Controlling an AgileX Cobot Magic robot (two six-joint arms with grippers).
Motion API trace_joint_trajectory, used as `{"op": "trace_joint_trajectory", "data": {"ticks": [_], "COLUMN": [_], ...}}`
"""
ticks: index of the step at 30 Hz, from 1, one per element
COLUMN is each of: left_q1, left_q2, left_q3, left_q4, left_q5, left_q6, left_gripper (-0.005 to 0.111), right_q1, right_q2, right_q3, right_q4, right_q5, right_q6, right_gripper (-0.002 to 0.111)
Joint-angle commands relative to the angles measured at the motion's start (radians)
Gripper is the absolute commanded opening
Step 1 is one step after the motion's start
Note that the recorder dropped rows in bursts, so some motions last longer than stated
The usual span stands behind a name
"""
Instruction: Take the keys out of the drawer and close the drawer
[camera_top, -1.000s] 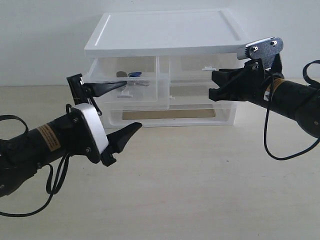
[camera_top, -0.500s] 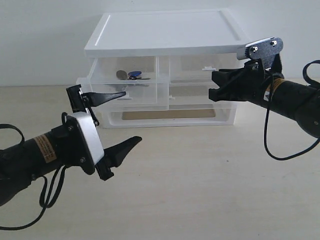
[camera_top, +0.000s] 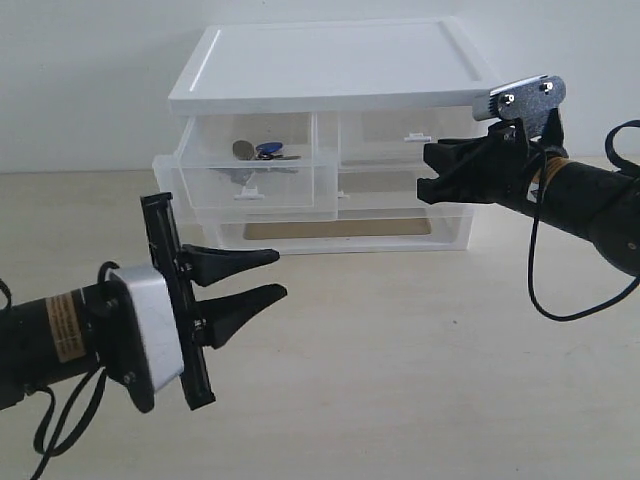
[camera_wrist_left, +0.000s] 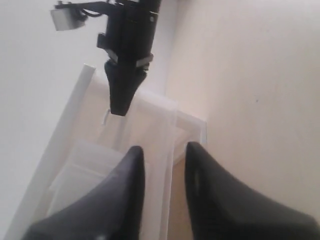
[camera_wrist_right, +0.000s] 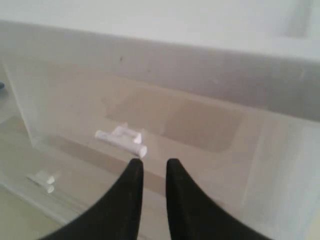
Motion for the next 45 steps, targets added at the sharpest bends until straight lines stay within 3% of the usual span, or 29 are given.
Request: {"op": "trace_joint_trajectory", "data": {"ticks": [1, 16, 21, 30, 33, 38, 45], "left_q1": [-0.002, -0.002, -0.002, -0.002, -0.002, -0.002, -0.002], "left_q2": [-0.115, -0.651, -0.851, -1.157, -1.238, -1.322, -1.349], "left_q3": [0.039, 0.24, 0.286, 0.29, 0.29, 0.29, 0.29], "left_q4": [-0.055, -0.584, -0.763, -0.778, -0.778, -0.778, -0.778], "left_q5": [-0.011, -0.011, 0.237, 0.761, 0.874, 0.977, 0.976], "left_q6": [-0.175, -0.736, -0.735, -0.751, -0.8, -0.814, -0.814], "left_gripper": [0.004, 0.004, 0.004, 0.004, 0.004, 0.004, 0.004], "right_q1": [-0.012, -0.012, -0.012, -0.012, -0.012, -0.012, -0.012], "right_q2": [-0.006, -0.006, -0.006, -0.006, -0.006, -0.006, -0.006], "right_q3": [-0.008, -0.008, -0.008, -0.008, -0.008, -0.008, -0.008], "right_q4": [0.075, 0.075, 0.075, 0.075, 0.075, 0.075, 0.075], "right_q5": [0.018, 0.026, 0.026, 0.025, 0.025, 0.025, 0.025], "right_q6": [-0.004, -0.006, -0.006, -0.004, -0.002, 0.005, 0.005], "right_gripper": [0.017, 0.017, 0.017, 0.017, 0.017, 0.017, 0.017]}}
